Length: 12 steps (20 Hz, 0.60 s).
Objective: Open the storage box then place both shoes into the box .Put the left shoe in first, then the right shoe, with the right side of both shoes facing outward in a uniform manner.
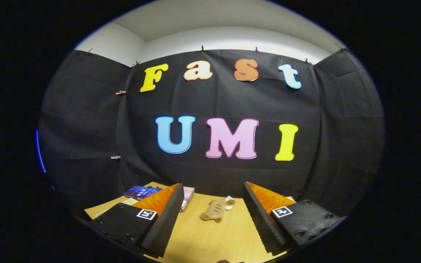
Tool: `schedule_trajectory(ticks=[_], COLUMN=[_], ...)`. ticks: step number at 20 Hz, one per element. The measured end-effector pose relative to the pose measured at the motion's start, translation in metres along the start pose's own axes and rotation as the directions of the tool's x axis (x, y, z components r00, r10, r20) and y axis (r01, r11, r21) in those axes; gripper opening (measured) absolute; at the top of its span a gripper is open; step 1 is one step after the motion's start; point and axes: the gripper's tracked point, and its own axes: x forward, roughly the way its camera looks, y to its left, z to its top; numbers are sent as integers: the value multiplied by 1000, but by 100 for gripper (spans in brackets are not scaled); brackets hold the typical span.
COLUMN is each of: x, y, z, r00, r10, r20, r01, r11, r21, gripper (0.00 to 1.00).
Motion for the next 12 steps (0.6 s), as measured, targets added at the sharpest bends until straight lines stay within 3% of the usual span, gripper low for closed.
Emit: schedule_trajectory(ticks=[5,12], x=[-13,-14], y=[-28,-36], z=[-6,-12], r00=[996,985], r10=[-87,-174], r20=[6,-12], r01=[86,174], r11=[992,982], r21=[95,71], gripper=[97,98])
